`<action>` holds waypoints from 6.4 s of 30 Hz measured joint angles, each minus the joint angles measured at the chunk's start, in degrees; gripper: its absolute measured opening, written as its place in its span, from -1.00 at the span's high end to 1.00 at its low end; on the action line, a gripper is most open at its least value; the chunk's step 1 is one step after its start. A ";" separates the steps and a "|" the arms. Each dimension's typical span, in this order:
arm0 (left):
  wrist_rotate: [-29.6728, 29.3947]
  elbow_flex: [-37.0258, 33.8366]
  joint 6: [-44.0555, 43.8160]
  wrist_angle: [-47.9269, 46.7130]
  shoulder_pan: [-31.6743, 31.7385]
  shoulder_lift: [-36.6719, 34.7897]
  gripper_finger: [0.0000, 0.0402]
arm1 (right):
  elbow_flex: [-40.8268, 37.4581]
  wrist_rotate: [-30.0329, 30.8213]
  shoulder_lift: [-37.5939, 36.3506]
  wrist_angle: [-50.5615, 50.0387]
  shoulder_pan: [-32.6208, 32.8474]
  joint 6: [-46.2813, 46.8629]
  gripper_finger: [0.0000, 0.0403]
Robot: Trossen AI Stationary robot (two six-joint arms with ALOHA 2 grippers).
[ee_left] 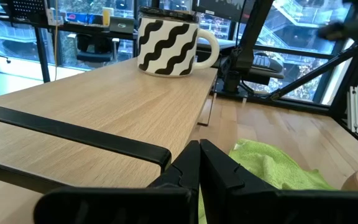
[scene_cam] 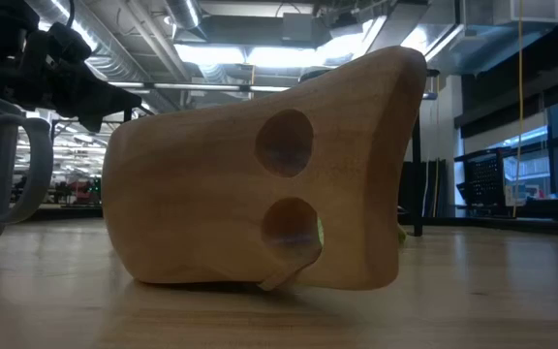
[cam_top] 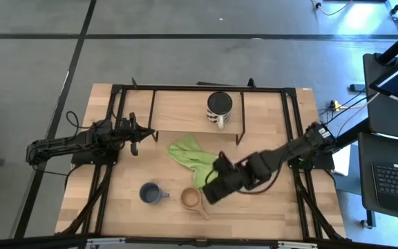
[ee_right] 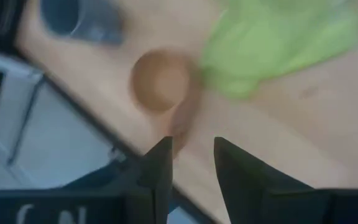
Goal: Stack small to large cups/mugs on shelf
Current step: Put the blue mug on the shelf
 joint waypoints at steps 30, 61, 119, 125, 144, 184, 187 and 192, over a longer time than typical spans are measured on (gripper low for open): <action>2.70 -0.07 -6.91 4.29 0.00 0.01 1.00 | -2.50 21.09 -0.02 17.72 -0.85 -18.33 0.41; 16.99 55.07 -10.64 -60.61 -29.18 42.29 1.00 | 1.94 23.84 -0.02 3.44 -4.78 -19.52 0.41; -12.97 64.81 -37.89 -64.72 -52.97 79.53 0.45 | 23.47 27.45 -4.46 -19.69 -9.81 -39.17 0.41; -13.33 64.81 -39.34 -63.50 -55.00 79.49 0.24 | 23.44 27.53 -4.44 -19.69 -10.37 -39.00 0.41; -7.49 64.81 -92.17 -62.07 -57.02 79.49 0.20 | 23.42 28.06 -4.43 -19.67 -10.66 -43.74 0.41; -9.92 63.10 -98.37 -65.53 -55.34 86.26 0.97 | 23.42 32.00 -4.39 -19.67 -10.68 -51.20 0.41; -12.32 62.49 -89.57 -65.34 -53.19 86.20 0.98 | 23.40 32.00 -4.39 -19.67 -11.08 -51.17 0.41; -17.00 60.66 -65.38 -61.82 -49.83 86.15 0.98 | 23.40 31.97 -4.39 -19.67 -11.80 -50.02 0.41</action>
